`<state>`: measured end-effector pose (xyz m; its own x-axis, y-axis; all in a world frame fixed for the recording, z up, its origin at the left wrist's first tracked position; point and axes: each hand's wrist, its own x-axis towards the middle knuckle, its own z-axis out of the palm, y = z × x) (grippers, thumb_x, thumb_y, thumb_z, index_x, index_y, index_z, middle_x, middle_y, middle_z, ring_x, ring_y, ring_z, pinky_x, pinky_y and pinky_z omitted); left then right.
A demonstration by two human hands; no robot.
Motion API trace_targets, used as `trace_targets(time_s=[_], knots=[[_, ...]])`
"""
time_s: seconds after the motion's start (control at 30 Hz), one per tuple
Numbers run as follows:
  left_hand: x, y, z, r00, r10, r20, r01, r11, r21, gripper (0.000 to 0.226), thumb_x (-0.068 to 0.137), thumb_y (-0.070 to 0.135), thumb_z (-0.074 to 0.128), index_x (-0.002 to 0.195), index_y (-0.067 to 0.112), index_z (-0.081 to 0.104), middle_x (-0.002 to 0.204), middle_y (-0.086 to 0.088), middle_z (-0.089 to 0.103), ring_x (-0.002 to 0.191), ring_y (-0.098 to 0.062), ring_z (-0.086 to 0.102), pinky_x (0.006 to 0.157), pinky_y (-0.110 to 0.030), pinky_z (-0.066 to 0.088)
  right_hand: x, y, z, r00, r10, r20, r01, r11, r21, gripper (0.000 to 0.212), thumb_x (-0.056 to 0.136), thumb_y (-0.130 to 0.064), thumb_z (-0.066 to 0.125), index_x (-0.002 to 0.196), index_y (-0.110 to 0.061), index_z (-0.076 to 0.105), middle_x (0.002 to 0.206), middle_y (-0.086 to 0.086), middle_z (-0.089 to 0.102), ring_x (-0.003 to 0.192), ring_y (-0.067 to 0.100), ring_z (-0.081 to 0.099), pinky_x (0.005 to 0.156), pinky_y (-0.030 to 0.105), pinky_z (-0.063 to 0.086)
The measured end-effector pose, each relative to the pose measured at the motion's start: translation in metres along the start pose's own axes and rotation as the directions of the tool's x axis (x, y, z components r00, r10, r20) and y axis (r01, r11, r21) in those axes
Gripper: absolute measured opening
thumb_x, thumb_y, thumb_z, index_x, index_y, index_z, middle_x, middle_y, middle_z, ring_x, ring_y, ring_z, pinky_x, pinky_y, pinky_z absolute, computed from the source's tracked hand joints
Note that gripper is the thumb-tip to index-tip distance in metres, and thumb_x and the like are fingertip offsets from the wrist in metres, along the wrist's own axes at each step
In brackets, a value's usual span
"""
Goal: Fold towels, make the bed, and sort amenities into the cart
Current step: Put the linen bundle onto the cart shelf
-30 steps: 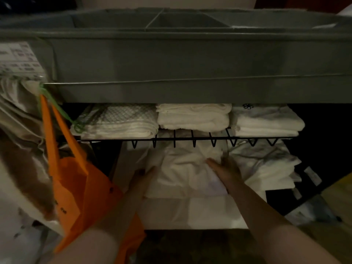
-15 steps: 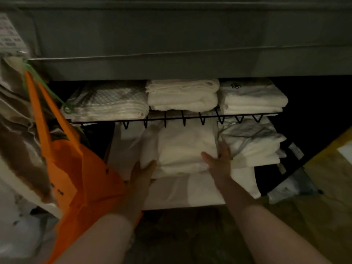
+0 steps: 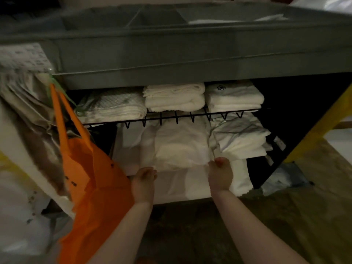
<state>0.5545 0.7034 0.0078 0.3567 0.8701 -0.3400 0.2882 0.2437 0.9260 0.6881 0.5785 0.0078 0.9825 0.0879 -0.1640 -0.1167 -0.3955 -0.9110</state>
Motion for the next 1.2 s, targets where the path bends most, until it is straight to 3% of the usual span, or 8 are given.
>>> trace_targets(time_s=[0.07,0.23,0.37,0.47,0.67,0.8,1.0,1.2], knots=[[-0.016,0.007,-0.01,0.986,0.163,-0.045,-0.143,0.946,0.29,0.018,0.098,0.011,0.046,0.104,0.02,0.061,0.111,-0.008,0.062,0.11,-0.028,0.057,0.078,-0.024,0.042,-0.014,-0.014,-0.02,0.998,-0.06,0.035,0.062,0.995,-0.081,0.009,0.093,-0.016,0.05,0.099,-0.018,0.056,0.096,0.008,0.063,0.093,0.029,0.058,0.082,0.032,0.042],[-0.093,0.033,-0.031,0.863,0.494,0.101,-0.469,0.712,0.524,0.018,0.097,0.019,0.047,0.1,0.015,0.065,0.081,0.001,0.062,0.071,-0.011,0.055,0.064,-0.027,0.043,-0.065,-0.037,-0.065,0.893,-0.374,0.249,0.448,0.786,-0.426,0.023,0.093,-0.019,0.048,0.111,-0.021,0.061,0.098,0.001,0.068,0.094,0.022,0.06,0.082,0.029,0.036],[-0.141,0.03,-0.058,0.693,0.706,0.145,-0.598,0.451,0.662,0.016,0.095,0.023,0.051,0.098,0.021,0.066,0.077,0.005,0.064,0.068,-0.01,0.057,0.063,-0.033,0.05,-0.114,-0.043,-0.097,0.809,-0.532,0.252,0.587,0.701,-0.405,0.024,0.093,-0.02,0.048,0.112,-0.021,0.062,0.102,-0.003,0.066,0.095,0.02,0.059,0.088,0.035,0.038],[-0.168,0.016,-0.081,0.626,0.767,0.138,-0.613,0.375,0.695,0.015,0.094,0.023,0.052,0.098,0.023,0.066,0.077,0.007,0.063,0.07,-0.009,0.056,0.064,-0.033,0.048,-0.149,-0.028,-0.115,0.78,-0.592,0.202,0.625,0.717,-0.31,0.024,0.092,-0.017,0.051,0.114,-0.019,0.061,0.097,-0.003,0.065,0.09,0.017,0.059,0.088,0.039,0.046],[-0.173,-0.019,-0.101,0.767,0.625,0.148,-0.524,0.476,0.706,0.026,0.096,0.029,0.049,0.119,0.022,0.059,0.104,0.004,0.065,0.095,-0.014,0.058,0.078,-0.031,0.044,-0.175,0.014,-0.115,0.872,-0.386,0.299,0.459,0.859,-0.228,0.033,0.096,-0.021,0.048,0.129,-0.024,0.05,0.114,-0.005,0.058,0.096,0.007,0.051,0.077,0.023,0.04],[-0.151,-0.008,-0.093,0.801,0.579,0.151,-0.54,0.592,0.598,0.031,0.094,0.028,0.053,0.124,0.019,0.055,0.107,0.001,0.062,0.092,-0.007,0.053,0.075,-0.019,0.037,-0.152,0.001,-0.108,0.892,-0.327,0.312,0.402,0.889,-0.22,0.036,0.096,-0.021,0.049,0.132,-0.025,0.047,0.113,-0.007,0.056,0.095,0.007,0.052,0.074,0.021,0.04],[-0.132,0.099,-0.052,0.842,0.427,0.329,-0.537,0.723,0.435,0.037,0.095,0.033,0.052,0.131,0.029,0.047,0.111,0.011,0.057,0.096,-0.004,0.053,0.079,-0.026,0.049,-0.105,-0.108,-0.143,0.889,-0.37,0.268,0.431,0.875,-0.222,0.031,0.097,-0.022,0.049,0.128,-0.023,0.051,0.099,-0.011,0.055,0.09,0.007,0.053,0.069,0.017,0.037],[-0.165,0.242,-0.033,0.794,0.379,0.476,-0.531,0.813,0.24,0.025,0.096,0.031,0.051,0.121,0.034,0.051,0.099,0.018,0.055,0.093,-0.001,0.054,0.073,-0.024,0.045,-0.105,-0.249,-0.215,0.917,-0.357,0.177,0.389,0.899,-0.2,0.023,0.096,-0.021,0.051,0.117,-0.027,0.056,0.085,-0.017,0.058,0.077,0.004,0.057,0.061,0.019,0.045]])
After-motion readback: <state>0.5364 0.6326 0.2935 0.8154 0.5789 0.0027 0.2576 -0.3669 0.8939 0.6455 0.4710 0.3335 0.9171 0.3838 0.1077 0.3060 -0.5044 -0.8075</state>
